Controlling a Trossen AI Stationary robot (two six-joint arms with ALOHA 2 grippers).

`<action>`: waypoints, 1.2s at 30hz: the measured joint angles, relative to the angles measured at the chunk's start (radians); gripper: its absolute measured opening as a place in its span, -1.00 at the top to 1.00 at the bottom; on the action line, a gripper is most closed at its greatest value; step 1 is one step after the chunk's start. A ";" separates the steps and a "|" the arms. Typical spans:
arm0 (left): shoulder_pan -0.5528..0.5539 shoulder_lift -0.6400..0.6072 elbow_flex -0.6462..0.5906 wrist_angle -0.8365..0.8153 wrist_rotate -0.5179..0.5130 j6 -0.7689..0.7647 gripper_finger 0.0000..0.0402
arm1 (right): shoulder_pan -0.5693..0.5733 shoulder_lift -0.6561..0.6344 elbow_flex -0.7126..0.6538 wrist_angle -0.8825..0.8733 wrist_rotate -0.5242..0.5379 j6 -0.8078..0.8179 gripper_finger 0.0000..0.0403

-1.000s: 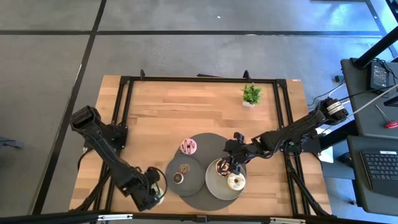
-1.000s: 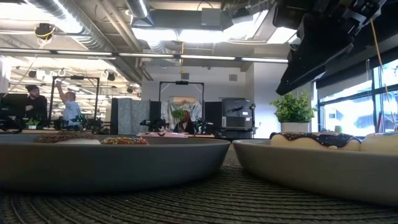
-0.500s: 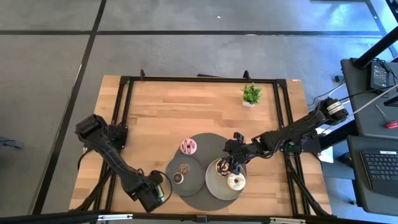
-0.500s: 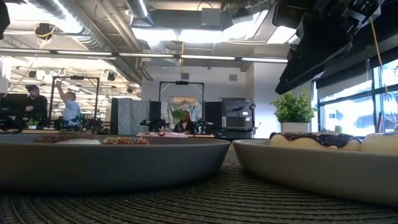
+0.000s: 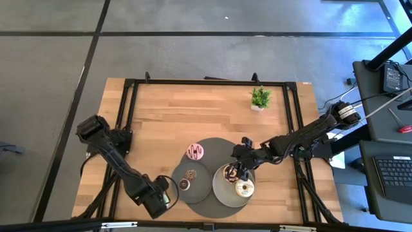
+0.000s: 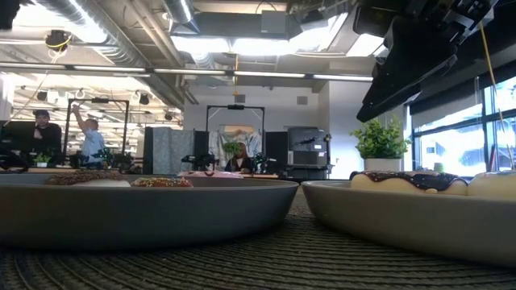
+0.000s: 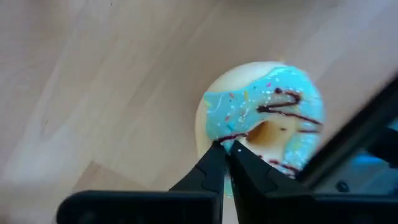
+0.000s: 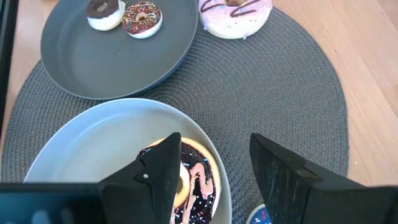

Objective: Pick & Place donuts
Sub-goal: Put the large blue donut on the gray plate

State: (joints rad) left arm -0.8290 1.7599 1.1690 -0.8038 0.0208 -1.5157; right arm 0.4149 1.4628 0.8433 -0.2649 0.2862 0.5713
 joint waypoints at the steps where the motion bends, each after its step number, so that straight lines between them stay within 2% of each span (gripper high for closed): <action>1: 0.001 -0.016 0.003 -0.002 -0.005 -0.004 0.95 | 0.000 0.000 0.000 0.000 0.000 0.000 0.04; 5: 0.022 -0.081 0.042 0.032 -0.112 0.040 0.97 | 0.000 0.000 0.000 0.000 -0.024 0.002 0.04; 9: 0.084 -0.113 0.080 0.125 -0.259 0.213 0.97 | 0.000 -0.007 0.000 -0.026 -0.076 0.001 0.04; 11: 0.142 -0.110 0.092 0.154 -0.278 0.307 0.98 | 0.001 -0.033 0.000 -0.046 -0.050 0.006 0.04; 15: 0.286 -0.076 0.095 0.290 -0.240 0.465 0.98 | 0.000 -0.116 0.000 -0.137 -0.010 0.057 0.04; 19: 0.407 -0.056 0.096 0.537 -0.189 0.673 0.98 | 0.001 -0.200 0.000 -0.262 -0.009 0.101 0.04; 22: 0.461 -0.035 0.106 0.639 -0.140 0.735 0.99 | 0.001 -0.253 0.000 -0.375 -0.008 0.143 0.04; 28: 0.480 0.075 0.270 0.538 -0.070 0.832 0.99 | 0.000 -0.319 0.000 -0.531 0.028 0.237 0.04; 31: 0.479 0.133 0.353 0.429 -0.045 0.831 0.99 | 0.000 -0.330 0.000 -0.546 0.034 0.259 0.04; 36: 0.480 0.220 0.436 0.382 -0.033 0.822 0.99 | 0.000 -0.324 0.000 -0.540 0.035 0.261 0.04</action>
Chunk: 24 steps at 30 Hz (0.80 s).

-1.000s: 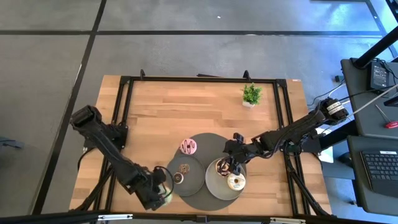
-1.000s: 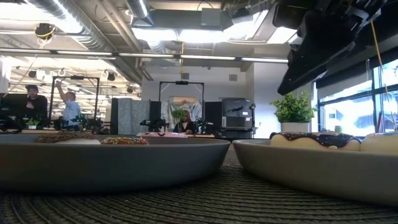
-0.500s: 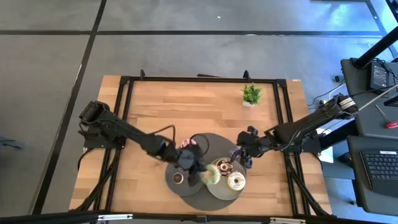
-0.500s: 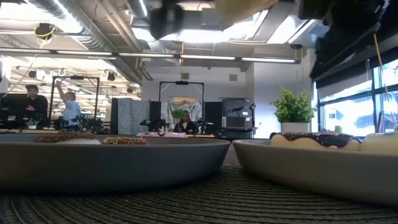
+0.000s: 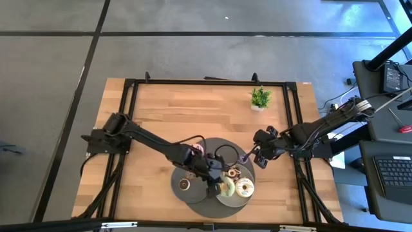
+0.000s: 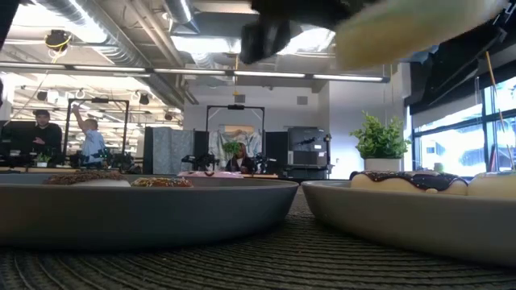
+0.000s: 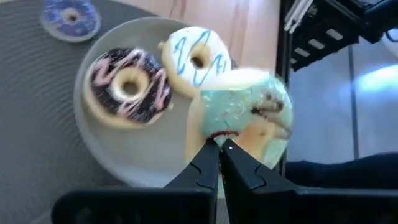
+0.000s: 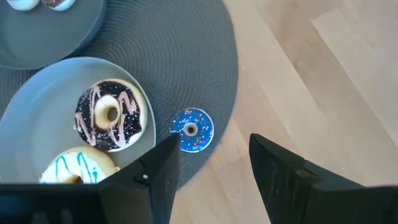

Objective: Pick & Place donuts
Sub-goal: Put the large blue donut on the gray plate

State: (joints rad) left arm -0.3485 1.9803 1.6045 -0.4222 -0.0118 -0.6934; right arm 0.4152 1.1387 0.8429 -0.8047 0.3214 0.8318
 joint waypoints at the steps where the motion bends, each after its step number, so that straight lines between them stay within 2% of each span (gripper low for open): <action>1: 0.000 0.018 0.008 0.002 0.008 -0.001 0.99 | 0.000 0.001 0.000 -0.002 0.000 0.000 0.04; 11: -0.003 0.168 0.085 0.005 0.030 -0.079 0.99 | 0.000 0.000 0.000 -0.001 0.011 0.053 0.04; 24: -0.003 0.219 0.086 -0.003 0.006 -0.160 0.96 | 0.000 0.000 0.000 0.001 0.009 0.057 0.04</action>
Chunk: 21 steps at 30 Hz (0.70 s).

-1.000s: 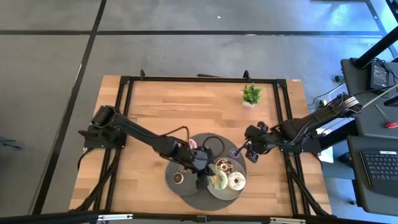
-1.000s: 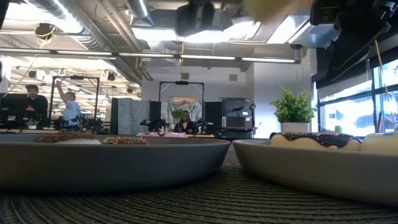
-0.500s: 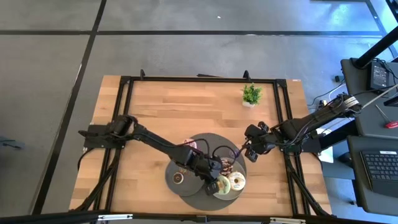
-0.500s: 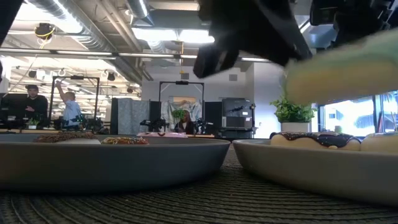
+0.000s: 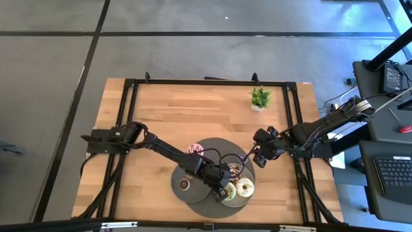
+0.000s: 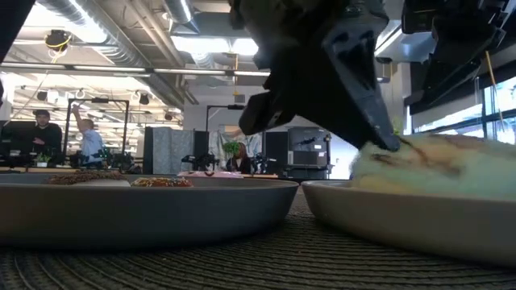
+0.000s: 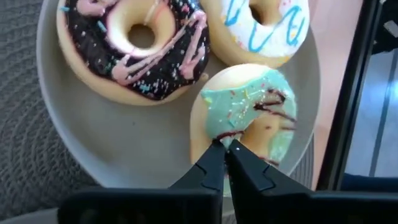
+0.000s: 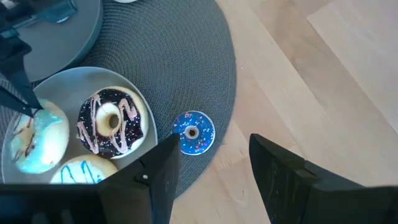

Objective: Pick & Place donuts
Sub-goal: Put the large blue donut on the gray plate

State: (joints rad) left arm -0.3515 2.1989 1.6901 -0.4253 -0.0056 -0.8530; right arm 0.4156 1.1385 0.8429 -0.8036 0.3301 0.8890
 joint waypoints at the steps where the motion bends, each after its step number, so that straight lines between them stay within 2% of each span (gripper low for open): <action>1: 0.000 0.004 0.000 0.007 -0.002 -0.001 0.94 | 0.000 0.000 0.000 0.000 -0.001 0.000 0.04; 11: 0.000 0.007 0.000 -0.001 -0.038 -0.060 0.88 | 0.000 0.000 0.000 0.000 -0.020 -0.002 0.04; 21: 0.000 0.007 0.000 -0.010 -0.020 -0.140 0.78 | 0.000 0.000 0.000 0.001 -0.021 -0.009 0.04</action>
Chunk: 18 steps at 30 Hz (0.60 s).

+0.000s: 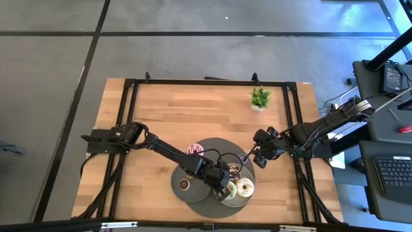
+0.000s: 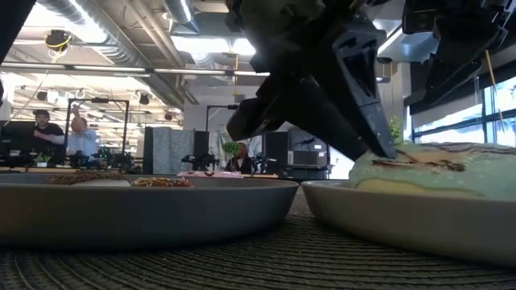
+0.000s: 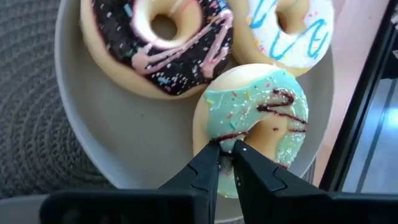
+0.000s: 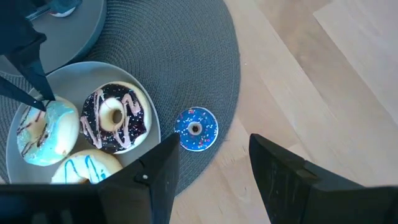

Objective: Pick & Place donuts
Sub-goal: Put the large blue donut on the gray plate

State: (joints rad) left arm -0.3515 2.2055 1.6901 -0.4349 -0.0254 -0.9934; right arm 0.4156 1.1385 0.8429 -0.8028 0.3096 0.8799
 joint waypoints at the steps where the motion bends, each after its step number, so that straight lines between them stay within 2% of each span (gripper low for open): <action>1: 0.000 0.000 0.000 -0.008 -0.001 -0.012 0.76 | 0.000 0.000 0.000 0.000 0.000 -0.001 0.04; 18: 0.000 -0.003 0.000 -0.017 -0.005 -0.094 0.29 | 0.000 0.000 0.000 0.000 -0.007 -0.026 0.04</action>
State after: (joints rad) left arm -0.3513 2.2025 1.6899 -0.4523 -0.0302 -1.0876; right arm 0.4153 1.1385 0.8429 -0.8032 0.3029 0.8541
